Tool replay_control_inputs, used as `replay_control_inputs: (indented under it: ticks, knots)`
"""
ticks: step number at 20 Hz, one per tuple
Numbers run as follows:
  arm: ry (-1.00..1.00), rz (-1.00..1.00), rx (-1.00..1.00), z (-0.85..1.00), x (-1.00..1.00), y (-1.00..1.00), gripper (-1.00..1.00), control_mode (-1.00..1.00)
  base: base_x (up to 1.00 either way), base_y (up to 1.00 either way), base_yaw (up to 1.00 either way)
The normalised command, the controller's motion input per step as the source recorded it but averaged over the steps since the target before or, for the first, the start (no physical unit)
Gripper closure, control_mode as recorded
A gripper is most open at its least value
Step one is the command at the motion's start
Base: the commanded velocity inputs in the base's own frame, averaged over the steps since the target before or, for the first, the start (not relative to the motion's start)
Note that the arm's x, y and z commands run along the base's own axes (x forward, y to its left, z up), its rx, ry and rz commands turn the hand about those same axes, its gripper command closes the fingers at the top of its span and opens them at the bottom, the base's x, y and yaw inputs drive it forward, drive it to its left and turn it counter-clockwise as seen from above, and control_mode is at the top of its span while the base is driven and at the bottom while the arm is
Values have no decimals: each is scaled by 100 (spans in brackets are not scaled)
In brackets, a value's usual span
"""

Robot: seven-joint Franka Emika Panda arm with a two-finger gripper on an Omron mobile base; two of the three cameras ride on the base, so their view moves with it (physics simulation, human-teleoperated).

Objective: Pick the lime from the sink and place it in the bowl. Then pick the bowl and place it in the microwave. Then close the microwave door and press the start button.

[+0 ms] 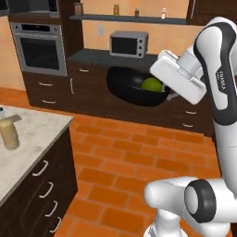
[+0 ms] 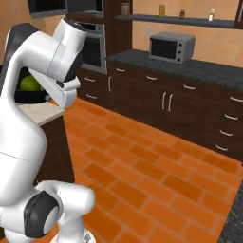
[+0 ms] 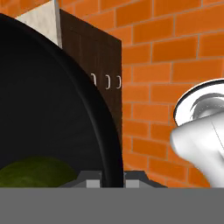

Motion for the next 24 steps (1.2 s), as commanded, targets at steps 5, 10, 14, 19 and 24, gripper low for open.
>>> replay_control_inputs:
  ticks: [5,10,14,19,24]
  knots:
    - [0,0,0,0,0,0,100,100,100,-42,-16]
    - [0,0,0,0,0,0,100,100,100,-31,-7]
    - [0,0,0,0,0,0,100,100,100,-25,8]
    - [0,0,0,0,0,0,100,100,100,-6,47]
    - [0,0,0,0,0,0,100,100,100,-6,53]
